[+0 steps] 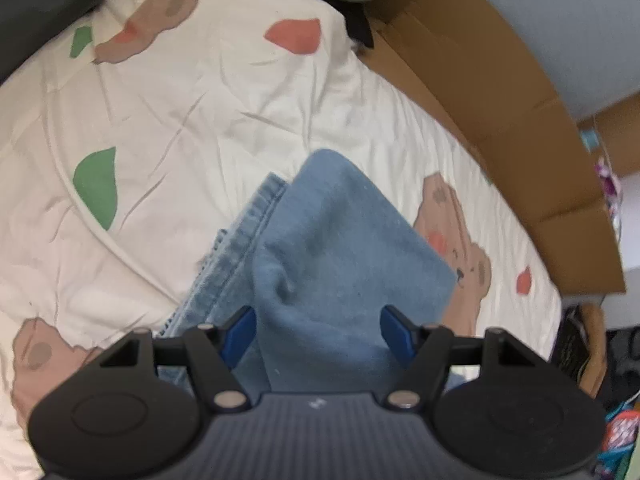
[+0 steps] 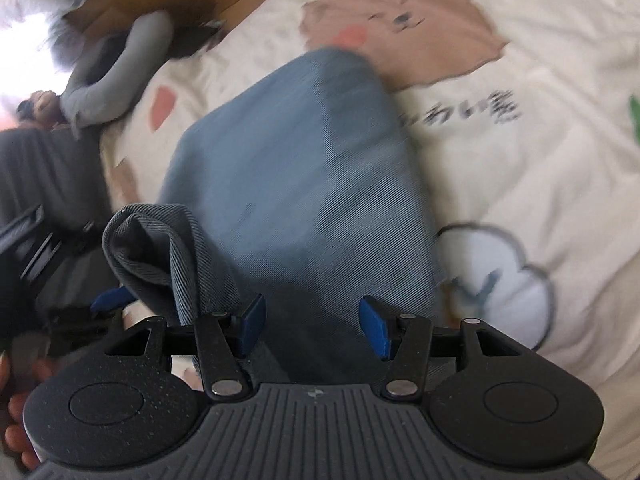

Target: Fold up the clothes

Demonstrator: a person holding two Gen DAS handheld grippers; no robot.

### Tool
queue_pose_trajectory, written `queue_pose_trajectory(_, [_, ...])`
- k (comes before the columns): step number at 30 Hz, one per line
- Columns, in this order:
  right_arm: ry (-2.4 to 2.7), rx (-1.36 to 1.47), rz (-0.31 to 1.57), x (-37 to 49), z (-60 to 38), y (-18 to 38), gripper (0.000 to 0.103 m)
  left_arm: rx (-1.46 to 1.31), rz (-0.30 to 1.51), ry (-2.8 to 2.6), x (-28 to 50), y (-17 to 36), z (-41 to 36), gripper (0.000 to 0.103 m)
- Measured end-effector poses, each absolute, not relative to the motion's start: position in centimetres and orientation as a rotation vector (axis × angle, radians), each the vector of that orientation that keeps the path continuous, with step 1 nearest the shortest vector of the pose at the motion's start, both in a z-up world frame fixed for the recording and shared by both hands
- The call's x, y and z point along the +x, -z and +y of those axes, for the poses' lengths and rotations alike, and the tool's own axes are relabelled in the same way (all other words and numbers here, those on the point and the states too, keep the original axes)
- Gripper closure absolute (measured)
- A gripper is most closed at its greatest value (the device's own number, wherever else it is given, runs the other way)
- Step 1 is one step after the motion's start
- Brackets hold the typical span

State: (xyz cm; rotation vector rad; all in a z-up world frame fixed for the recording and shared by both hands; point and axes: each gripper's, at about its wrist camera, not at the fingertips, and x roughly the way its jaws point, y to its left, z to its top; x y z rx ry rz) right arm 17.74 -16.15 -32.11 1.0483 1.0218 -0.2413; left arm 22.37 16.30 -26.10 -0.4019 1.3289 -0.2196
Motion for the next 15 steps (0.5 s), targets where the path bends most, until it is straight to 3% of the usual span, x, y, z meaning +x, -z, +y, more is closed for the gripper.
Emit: queue_pose_trajectory(15, [0.043, 0.963, 1.112, 18.4, -10.5, 32.0, 0.044, -0.368, 1.453, 0.227, 19.3, 28.3, 19.0, 0.029])
